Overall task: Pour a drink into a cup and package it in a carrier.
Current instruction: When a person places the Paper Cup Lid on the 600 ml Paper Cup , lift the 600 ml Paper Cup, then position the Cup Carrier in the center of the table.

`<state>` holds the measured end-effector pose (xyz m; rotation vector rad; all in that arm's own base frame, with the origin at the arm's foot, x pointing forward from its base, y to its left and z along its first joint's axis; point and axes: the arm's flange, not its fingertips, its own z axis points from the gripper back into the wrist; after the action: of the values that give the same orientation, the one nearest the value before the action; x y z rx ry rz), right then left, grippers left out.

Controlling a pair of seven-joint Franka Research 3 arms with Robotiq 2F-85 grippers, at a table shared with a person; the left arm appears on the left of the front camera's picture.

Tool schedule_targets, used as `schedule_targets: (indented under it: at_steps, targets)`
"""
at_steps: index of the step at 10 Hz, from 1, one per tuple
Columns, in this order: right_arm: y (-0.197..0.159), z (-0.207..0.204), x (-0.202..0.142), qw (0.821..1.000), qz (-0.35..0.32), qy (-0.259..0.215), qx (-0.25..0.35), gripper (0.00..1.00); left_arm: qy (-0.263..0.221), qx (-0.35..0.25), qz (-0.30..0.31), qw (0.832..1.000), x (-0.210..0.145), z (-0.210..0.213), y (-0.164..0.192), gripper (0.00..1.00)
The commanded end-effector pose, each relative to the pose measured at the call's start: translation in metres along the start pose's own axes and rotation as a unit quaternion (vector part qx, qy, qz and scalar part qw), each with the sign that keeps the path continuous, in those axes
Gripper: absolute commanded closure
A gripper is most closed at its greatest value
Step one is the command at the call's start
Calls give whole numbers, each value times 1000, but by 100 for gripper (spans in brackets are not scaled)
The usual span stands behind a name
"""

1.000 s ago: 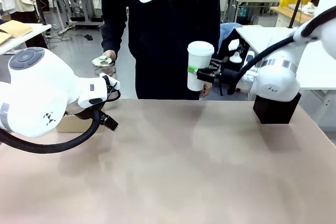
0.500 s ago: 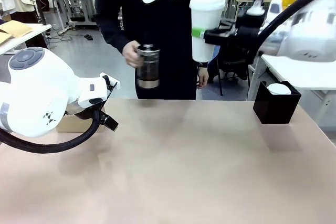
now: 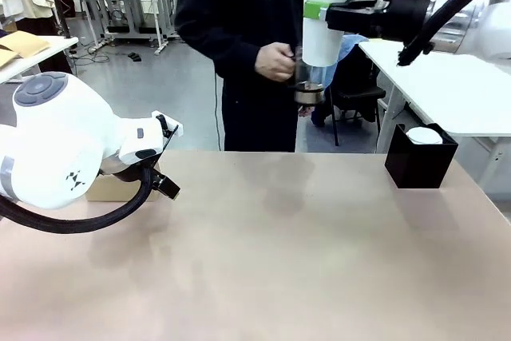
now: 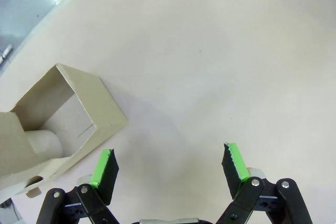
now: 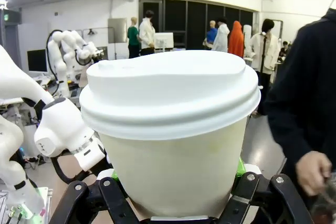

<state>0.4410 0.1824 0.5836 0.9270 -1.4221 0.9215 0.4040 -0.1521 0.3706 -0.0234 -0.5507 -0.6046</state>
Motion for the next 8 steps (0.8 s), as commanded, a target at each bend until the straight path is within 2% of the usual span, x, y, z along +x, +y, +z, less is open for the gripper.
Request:
schedule_targets:
  at_steps: [1, 8]
  targets:
    - [-3, -4, -6, 1000, 1, -1, 3, 19, 0, -1, 1, 1000, -1, 0, 0, 0]
    - [-3, -4, -6, 1000, 1, -1, 3, 19, 0, -1, 1, 1000, -1, 0, 0, 0]
